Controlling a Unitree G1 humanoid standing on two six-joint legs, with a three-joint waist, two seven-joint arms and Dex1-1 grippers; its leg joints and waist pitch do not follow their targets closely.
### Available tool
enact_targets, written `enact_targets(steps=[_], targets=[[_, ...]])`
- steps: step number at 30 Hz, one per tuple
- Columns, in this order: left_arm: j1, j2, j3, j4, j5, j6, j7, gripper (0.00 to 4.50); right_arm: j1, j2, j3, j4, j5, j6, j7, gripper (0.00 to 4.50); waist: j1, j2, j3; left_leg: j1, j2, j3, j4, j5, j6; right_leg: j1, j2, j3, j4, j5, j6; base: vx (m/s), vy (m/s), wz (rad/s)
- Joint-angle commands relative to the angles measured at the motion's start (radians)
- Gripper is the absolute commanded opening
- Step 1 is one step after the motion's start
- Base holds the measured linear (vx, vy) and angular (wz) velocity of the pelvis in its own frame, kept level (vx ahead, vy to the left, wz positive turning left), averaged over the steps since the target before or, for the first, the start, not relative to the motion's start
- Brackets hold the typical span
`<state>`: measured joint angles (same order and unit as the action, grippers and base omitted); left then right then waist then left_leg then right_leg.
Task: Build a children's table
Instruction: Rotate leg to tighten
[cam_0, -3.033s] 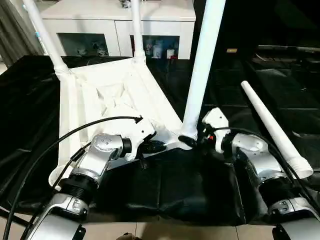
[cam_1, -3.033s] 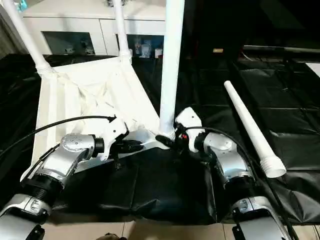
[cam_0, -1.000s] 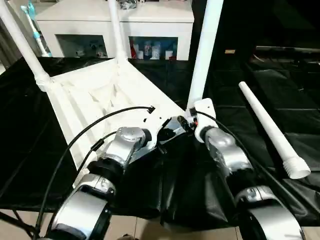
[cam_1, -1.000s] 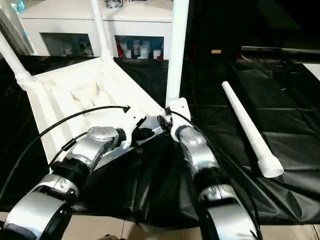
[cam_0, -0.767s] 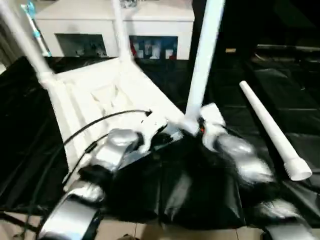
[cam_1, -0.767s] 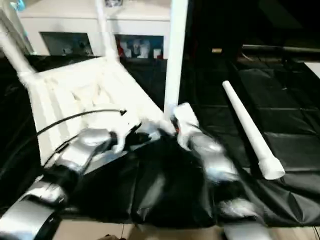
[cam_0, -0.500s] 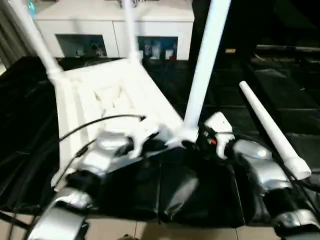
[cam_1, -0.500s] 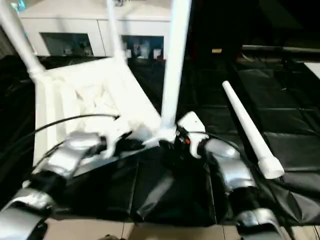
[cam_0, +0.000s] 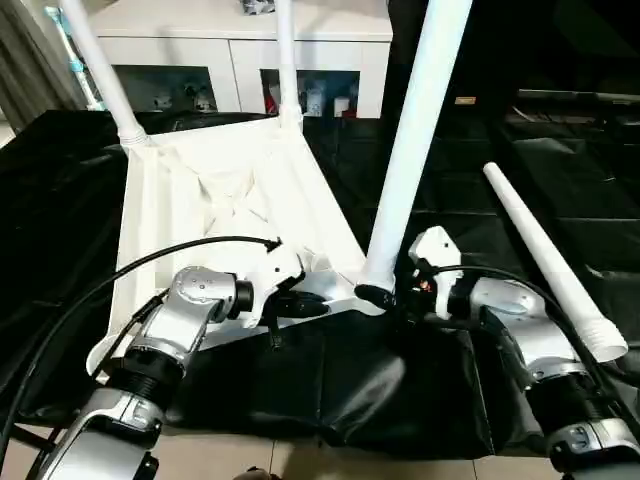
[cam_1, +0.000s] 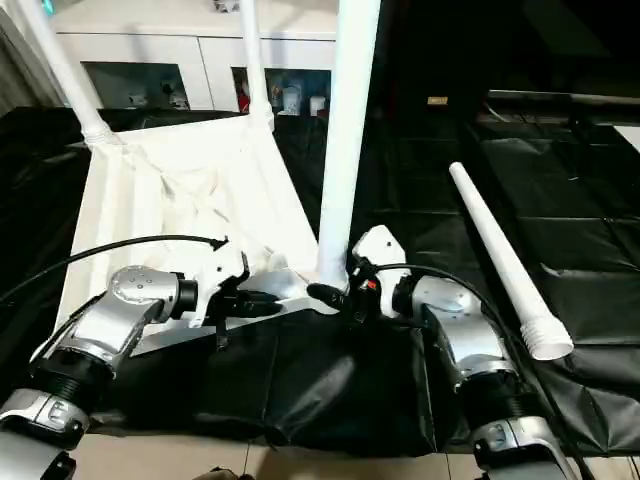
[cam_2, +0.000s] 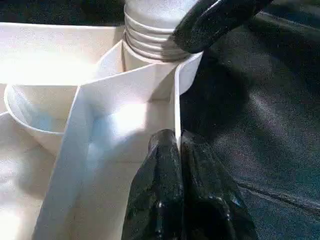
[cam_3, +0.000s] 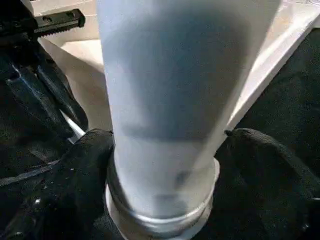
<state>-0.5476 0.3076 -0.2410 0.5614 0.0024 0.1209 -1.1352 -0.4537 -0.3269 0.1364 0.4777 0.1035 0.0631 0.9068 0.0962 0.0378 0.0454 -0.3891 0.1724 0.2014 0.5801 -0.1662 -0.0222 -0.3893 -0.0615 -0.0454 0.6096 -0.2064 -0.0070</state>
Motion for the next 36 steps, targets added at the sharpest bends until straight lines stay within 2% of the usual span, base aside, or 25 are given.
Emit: enact_targets(steps=[1, 3, 8, 17, 20, 23, 25, 27, 30, 32, 36], targets=[[0.015, -0.010, -0.019, -0.010, -0.023, 0.003, -0.029, 0.00, -0.019, -0.002, 0.001, 0.011, 0.003, -0.001, 0.004, 3.65, 0.002, -0.015, -0.057, 0.024, 0.067, -0.031, -0.062, -0.200, 0.053, 0.034, -0.092, 0.046, -0.075, -0.162, -0.223, 0.000, 0.000, 0.00], [0.016, -0.008, -0.020, -0.011, -0.022, 0.004, -0.030, 0.00, -0.020, -0.003, 0.001, 0.015, 0.000, -0.005, 0.005, 3.34, 0.001, -0.014, -0.057, 0.024, 0.066, -0.032, -0.062, -0.203, 0.051, 0.034, -0.092, 0.045, -0.076, -0.170, -0.223, 0.000, 0.000, 0.00], [0.017, -0.004, -0.024, -0.014, -0.019, 0.010, -0.034, 0.00, -0.022, -0.001, 0.003, 0.025, -0.004, -0.011, 0.007, 2.91, 0.001, -0.014, -0.058, 0.024, 0.067, -0.032, -0.062, -0.204, 0.049, 0.034, -0.092, 0.045, -0.075, -0.166, -0.224, 0.000, 0.000, 0.00], [0.014, -0.016, -0.026, -0.006, -0.016, 0.017, -0.019, 0.00, -0.017, 0.020, 0.003, 0.029, -0.003, -0.004, -0.020, 2.70, 0.000, -0.013, -0.060, 0.023, 0.066, -0.031, -0.059, -0.188, 0.055, 0.036, -0.091, 0.045, -0.072, -0.134, -0.232, 0.000, 0.000, 0.00], [-0.016, -0.047, -0.005, 0.042, -0.007, 0.026, 0.054, 0.00, -0.019, 0.071, -0.004, 0.040, -0.022, 0.013, -0.126, 2.69, -0.006, -0.012, -0.056, 0.025, 0.065, -0.033, -0.063, -0.216, 0.041, 0.032, -0.091, 0.045, -0.077, -0.185, -0.228, 0.000, 0.000, 0.00], [-0.032, -0.065, 0.005, 0.068, -0.004, 0.030, 0.090, 0.00, -0.023, 0.099, -0.002, 0.050, -0.036, 0.017, -0.176, 2.69, -0.010, -0.011, -0.052, 0.028, 0.064, -0.035, -0.067, -0.258, 0.019, 0.030, -0.094, 0.048, -0.086, -0.263, -0.208, 0.000, 0.000, 0.00], [-0.071, -0.112, 0.012, 0.128, 0.012, 0.043, 0.176, 0.00, -0.048, 0.163, -0.002, 0.081, -0.061, 0.051, -0.291, 2.69, -0.015, -0.008, -0.051, 0.033, 0.063, -0.036, -0.071, -0.284, -0.001, 0.026, -0.091, 0.048, -0.090, -0.296, -0.198, 0.000, 0.000, 0.00], [-0.090, -0.135, 0.015, 0.153, 0.021, 0.051, 0.222, 0.00, -0.063, 0.193, -0.002, 0.096, -0.074, 0.068, -0.347, 2.69, -0.018, -0.010, -0.050, 0.034, 0.061, -0.038, -0.072, -0.297, -0.012, 0.026, -0.091, 0.048, -0.092, -0.321, -0.192, 0.000, 0.000, 0.00], [-0.161, -0.209, 0.055, 0.236, 0.030, 0.103, 0.409, 0.00, -0.115, 0.270, -0.011, 0.166, -0.109, 0.105, -0.510, 2.69, -0.019, -0.007, -0.052, 0.036, 0.061, -0.039, -0.072, -0.300, -0.022, 0.025, -0.093, 0.050, -0.092, -0.312, -0.189, 0.000, 0.000, 0.00], [-0.194, -0.241, 0.067, 0.276, 0.034, 0.113, 0.480, 0.00, -0.147, 0.305, -0.015, 0.211, -0.130, 0.110, -0.594, 2.69, -0.018, -0.006, -0.053, 0.040, 0.061, -0.038, -0.071, -0.295, -0.025, 0.022, -0.092, 0.050, -0.092, -0.286, -0.193, 0.000, 0.000, 0.00], [-0.235, -0.284, 0.076, 0.330, 0.042, 0.086, 0.528, 0.00, -0.193, 0.366, -0.020, 0.248, -0.143, 0.097, -0.660, 2.68, -0.011, -0.008, -0.059, 0.034, 0.060, -0.036, -0.068, -0.246, -0.007, 0.030, -0.092, 0.050, -0.084, -0.189, -0.198, 0.000, 0.000, 0.00]])
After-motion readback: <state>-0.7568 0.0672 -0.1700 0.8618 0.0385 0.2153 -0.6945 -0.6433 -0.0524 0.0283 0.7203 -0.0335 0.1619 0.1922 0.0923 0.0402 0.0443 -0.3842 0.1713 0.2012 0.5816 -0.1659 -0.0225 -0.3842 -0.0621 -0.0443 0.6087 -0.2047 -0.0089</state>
